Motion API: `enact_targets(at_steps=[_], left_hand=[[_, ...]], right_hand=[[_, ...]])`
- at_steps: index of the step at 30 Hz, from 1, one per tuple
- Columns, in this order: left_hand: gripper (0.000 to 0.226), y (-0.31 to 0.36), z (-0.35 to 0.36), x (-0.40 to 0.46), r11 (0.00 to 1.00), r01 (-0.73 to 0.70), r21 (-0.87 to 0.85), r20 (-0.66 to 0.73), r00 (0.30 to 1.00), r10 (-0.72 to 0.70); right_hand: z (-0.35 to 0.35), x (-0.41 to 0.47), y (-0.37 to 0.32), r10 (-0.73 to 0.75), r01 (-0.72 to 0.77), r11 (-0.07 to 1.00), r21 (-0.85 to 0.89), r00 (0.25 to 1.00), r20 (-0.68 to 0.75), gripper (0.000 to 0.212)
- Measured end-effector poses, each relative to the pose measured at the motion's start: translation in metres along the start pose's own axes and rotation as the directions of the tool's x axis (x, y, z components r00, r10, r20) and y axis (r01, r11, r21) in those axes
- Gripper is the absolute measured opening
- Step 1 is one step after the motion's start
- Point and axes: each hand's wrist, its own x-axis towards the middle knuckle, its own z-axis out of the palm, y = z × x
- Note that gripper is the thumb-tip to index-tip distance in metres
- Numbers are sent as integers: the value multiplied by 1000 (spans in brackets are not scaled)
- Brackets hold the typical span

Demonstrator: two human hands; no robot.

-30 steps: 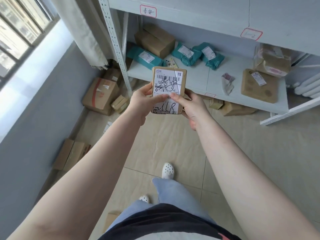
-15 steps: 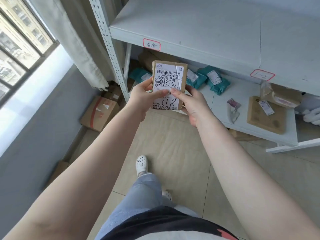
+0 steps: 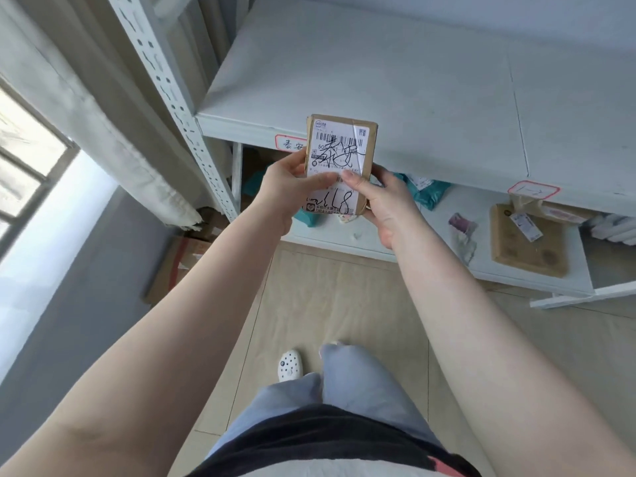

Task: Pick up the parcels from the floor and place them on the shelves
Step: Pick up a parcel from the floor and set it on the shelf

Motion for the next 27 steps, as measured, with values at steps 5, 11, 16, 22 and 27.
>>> enact_targets(at_steps=[5, 11, 16, 22, 27], left_hand=[[46, 15, 3, 39, 1000, 8, -23, 24, 1000, -8], [47, 48, 10, 88, 999, 25, -21, -17, 1000, -25], [42, 69, 14, 131, 999, 26, -32, -47, 999, -27], [39, 74, 19, 166, 997, 52, -55, -43, 998, -54], [44, 83, 28, 193, 998, 49, -31, -4, 999, -49]], right_hand=[[2, 39, -13, 7, -8, 1000, -17, 1000, -23, 29], [1, 96, -42, 0, 1, 999, -43, 1000, 26, 34], [2, 142, -66, 11, -9, 1000, -24, 998, 64, 37], [1, 175, -76, 39, -34, 996, -83, 998, 52, 21], [-2, 193, -87, 70, -70, 994, -85, 998, 5, 9]])
